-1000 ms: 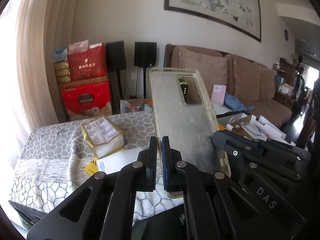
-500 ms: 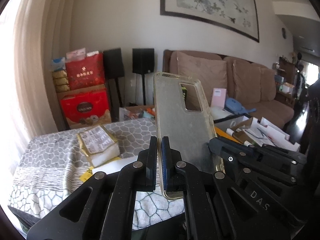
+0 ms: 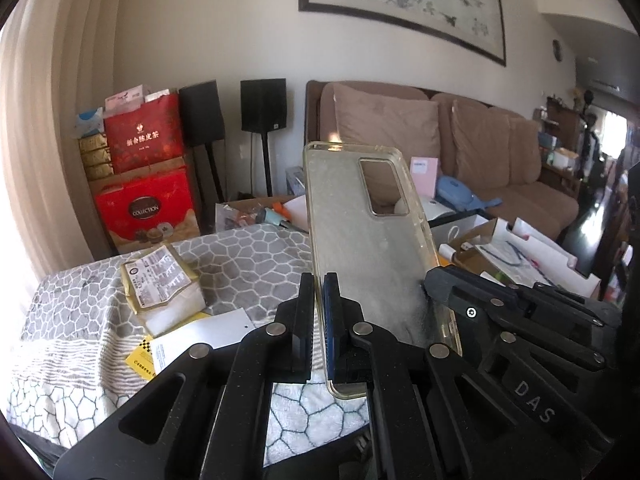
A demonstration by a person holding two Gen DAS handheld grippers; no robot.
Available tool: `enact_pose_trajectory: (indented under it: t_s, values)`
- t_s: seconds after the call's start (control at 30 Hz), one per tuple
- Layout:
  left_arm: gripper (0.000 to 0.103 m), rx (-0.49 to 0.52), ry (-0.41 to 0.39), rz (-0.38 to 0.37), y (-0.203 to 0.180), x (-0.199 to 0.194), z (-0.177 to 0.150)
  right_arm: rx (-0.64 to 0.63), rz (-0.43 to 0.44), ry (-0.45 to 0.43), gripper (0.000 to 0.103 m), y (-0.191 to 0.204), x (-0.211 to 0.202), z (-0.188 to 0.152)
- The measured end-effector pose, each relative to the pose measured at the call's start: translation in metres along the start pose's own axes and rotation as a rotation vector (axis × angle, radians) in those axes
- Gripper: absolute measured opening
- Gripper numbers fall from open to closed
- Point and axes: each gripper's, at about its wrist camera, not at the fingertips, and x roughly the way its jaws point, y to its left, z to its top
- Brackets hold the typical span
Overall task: Organize objects
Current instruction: 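Carry the held phone case away from the bed toward the cardboard box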
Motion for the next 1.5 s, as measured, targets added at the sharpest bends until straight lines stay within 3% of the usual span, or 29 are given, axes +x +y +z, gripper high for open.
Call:
enact_pose_trajectory:
  t_s: [0.33, 1.5]
  values:
    - [0.004, 0.044, -0.006, -0.003, -0.011, 0.004, 0.005, 0.019, -0.012, 0.007, 0.007, -0.009, 0.0, 0.002]
    - [0.004, 0.044, -0.022, -0.059, -0.042, 0.016, 0.018, 0.082, -0.081, 0.003, 0.008, -0.043, -0.004, 0.007]
